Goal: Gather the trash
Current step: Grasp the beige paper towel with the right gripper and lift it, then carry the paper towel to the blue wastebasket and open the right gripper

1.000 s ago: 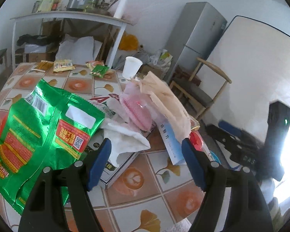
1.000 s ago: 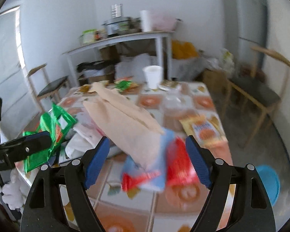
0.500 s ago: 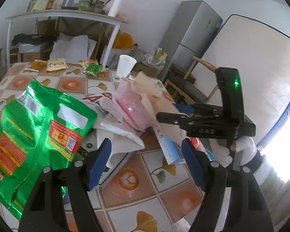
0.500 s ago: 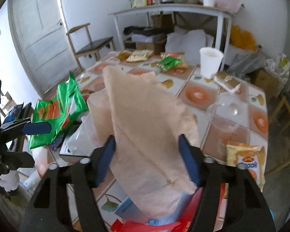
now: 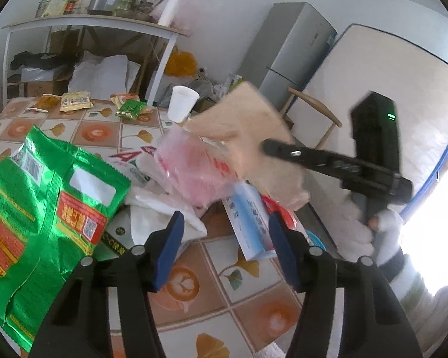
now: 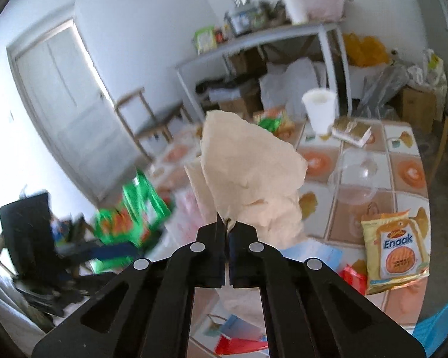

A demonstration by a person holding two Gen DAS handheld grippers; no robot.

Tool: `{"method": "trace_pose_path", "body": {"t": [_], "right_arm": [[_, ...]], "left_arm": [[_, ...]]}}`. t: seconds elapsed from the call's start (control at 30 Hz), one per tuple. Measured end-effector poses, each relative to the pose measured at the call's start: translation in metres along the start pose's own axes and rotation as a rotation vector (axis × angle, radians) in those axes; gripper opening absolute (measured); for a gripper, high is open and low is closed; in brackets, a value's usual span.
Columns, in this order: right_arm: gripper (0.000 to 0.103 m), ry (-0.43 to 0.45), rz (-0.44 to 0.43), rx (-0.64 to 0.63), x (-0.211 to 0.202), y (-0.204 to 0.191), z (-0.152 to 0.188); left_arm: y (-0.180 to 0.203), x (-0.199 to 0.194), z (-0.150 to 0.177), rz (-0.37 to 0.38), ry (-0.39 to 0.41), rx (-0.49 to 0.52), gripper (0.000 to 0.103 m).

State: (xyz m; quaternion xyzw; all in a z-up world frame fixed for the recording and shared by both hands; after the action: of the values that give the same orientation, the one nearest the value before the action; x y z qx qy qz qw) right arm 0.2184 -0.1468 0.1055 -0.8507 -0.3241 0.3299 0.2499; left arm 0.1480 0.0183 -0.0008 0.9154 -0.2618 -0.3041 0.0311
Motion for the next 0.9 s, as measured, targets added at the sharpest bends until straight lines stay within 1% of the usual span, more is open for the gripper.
{"method": "trace_pose_path", "body": {"t": [0.13,0.2,0.3,0.37,0.5,0.57,0.63,0.73,0.9], "right_arm": [[0.000,0.085,-0.032,0.038,-0.021,0.001,-0.011],[0.000,0.123,-0.054,0.061,-0.033,0.003,-0.015],[0.000,0.148,-0.076,0.081,-0.043,0.006,-0.017],[0.000,0.157,-0.084,0.091,-0.047,0.008,-0.017],[0.000,0.161,-0.092,0.099,-0.051,0.011,-0.012],[0.000,0.161,-0.093,0.100,-0.053,0.011,-0.009],[0.000,0.161,-0.087,0.098,-0.055,0.011,-0.006],[0.000,0.161,-0.078,0.096,-0.057,0.011,-0.005],[0.000,0.172,-0.072,0.099,-0.065,0.011,-0.003]], "left_arm": [[-0.013,0.011,-0.007,-0.057,-0.026,-0.049,0.051],[-0.019,0.017,-0.010,-0.095,-0.041,-0.072,0.051],[-0.025,0.028,-0.013,-0.141,-0.077,-0.077,0.051],[-0.026,0.035,-0.015,-0.150,-0.086,-0.078,0.049],[-0.029,0.048,-0.016,-0.174,-0.125,-0.066,0.038],[-0.031,0.052,-0.015,-0.168,-0.138,-0.080,0.033],[-0.034,0.055,-0.015,-0.170,-0.136,-0.083,0.024],[-0.033,0.055,-0.016,-0.157,-0.123,-0.083,0.014],[-0.025,0.045,-0.022,-0.143,-0.055,-0.055,0.008]]}}
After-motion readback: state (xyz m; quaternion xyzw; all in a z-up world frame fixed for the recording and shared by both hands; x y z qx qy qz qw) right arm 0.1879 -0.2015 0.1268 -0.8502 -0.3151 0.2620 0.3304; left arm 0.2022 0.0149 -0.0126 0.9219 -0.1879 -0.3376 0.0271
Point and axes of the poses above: each gripper's, at about its wrist camera, not at the fingertips, and x roughly the way its jaws point, y to its right, z to its underside, the point moved 3 cm from there along x, roughly the way its jaws point, and after that the axes turned 15 degrees about x, right-handed, at the moved point
